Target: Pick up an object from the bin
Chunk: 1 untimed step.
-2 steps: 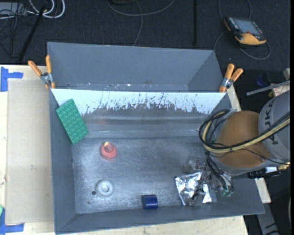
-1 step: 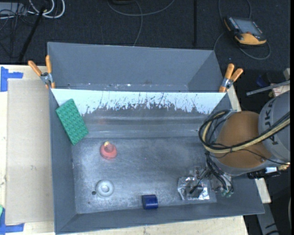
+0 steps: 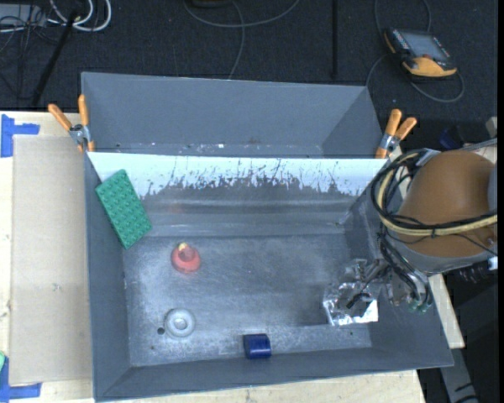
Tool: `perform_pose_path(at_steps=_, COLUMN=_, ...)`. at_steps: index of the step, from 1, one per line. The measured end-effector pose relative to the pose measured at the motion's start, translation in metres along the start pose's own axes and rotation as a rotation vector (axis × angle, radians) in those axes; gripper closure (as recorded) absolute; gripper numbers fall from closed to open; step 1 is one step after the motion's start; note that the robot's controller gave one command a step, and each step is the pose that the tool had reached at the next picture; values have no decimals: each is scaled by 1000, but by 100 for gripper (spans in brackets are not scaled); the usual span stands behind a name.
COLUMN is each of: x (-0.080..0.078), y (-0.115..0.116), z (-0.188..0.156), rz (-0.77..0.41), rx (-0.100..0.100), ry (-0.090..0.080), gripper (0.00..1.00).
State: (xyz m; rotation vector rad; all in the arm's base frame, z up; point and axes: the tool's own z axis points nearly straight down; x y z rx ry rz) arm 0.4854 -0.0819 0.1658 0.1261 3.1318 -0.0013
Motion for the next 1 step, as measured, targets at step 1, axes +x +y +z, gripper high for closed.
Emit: perform_pose_path(at_steps=1, x=0, y=0, z=1, rz=-3, rx=-1, ry=7, gripper=100)
